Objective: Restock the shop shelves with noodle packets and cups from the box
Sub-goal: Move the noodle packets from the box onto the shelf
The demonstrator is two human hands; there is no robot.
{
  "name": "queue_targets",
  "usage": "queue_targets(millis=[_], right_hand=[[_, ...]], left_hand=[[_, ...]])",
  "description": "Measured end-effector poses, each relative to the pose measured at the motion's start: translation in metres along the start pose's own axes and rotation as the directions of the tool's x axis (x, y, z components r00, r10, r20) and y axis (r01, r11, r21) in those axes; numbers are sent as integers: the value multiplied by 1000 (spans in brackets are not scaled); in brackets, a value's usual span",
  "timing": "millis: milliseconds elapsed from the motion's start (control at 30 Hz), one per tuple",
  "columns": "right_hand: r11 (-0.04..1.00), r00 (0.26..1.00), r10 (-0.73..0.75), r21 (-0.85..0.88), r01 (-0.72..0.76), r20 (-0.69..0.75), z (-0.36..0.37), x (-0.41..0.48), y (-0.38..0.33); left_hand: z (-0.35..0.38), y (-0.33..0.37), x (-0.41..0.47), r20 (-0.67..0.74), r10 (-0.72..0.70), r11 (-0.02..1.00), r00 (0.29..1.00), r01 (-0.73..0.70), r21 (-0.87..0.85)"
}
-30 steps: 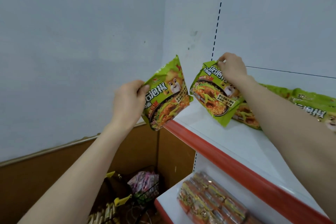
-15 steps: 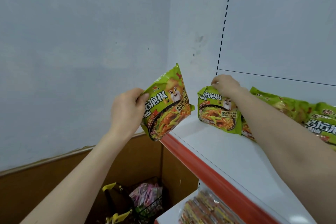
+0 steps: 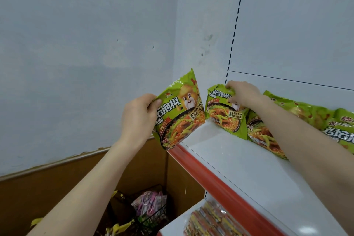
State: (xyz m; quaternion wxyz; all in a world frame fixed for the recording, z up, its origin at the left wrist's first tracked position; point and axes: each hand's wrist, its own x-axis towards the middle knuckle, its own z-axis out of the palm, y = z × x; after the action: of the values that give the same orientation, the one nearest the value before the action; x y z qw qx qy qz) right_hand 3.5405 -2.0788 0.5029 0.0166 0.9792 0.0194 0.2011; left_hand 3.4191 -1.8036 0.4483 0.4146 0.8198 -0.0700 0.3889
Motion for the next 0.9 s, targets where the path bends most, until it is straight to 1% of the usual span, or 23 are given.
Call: queue_targets(millis=[100,133,267,333,500,633,767,800,833,867,900], right_hand=[[991,999,1,-135,-7,-50,7,2,0],[982,999,4,-187,-13,-48,8,2,1],[928,999,30,-373,-13,39,9,-2,6],[905,1000,24,-426,-13,20,10,-5,9],[888,997,-5,-458,-34,-83,22,-12,14],[905,998,-16,-425,-14,-65,25,-16,14],[874,999,-6,-486,-13,-36,27,-26,17],[884,999,-2,-467,-15,-37,26,-28,17],[916,999,-8,-401,-10,-45,24,-30,17],[967,997,-21,-256,1,-75,19,-33,15],[999,992,-18,-31,15,-122,11,-38,12]], left_hand=[[1,-1,1,4,-3,1000,1000,3,-1],[1,-1,1,3,-2,1000,1000,2,-1],[1,0,1,7,-12,1000,1000,12,-5],[3,2,0,10,-8,1000,1000,8,-6],[6,7,1,15,2,1000,1000,-2,-3],[6,10,-1,14,10,1000,1000,-10,-19],[3,13,-3,17,27,999,999,-27,-24],[2,14,-4,20,29,999,999,-29,-26],[1,15,-5,26,29,999,999,-28,-31],[0,17,-5,31,29,999,999,-28,-41],[-1,19,-6,37,30,998,999,-28,-48]])
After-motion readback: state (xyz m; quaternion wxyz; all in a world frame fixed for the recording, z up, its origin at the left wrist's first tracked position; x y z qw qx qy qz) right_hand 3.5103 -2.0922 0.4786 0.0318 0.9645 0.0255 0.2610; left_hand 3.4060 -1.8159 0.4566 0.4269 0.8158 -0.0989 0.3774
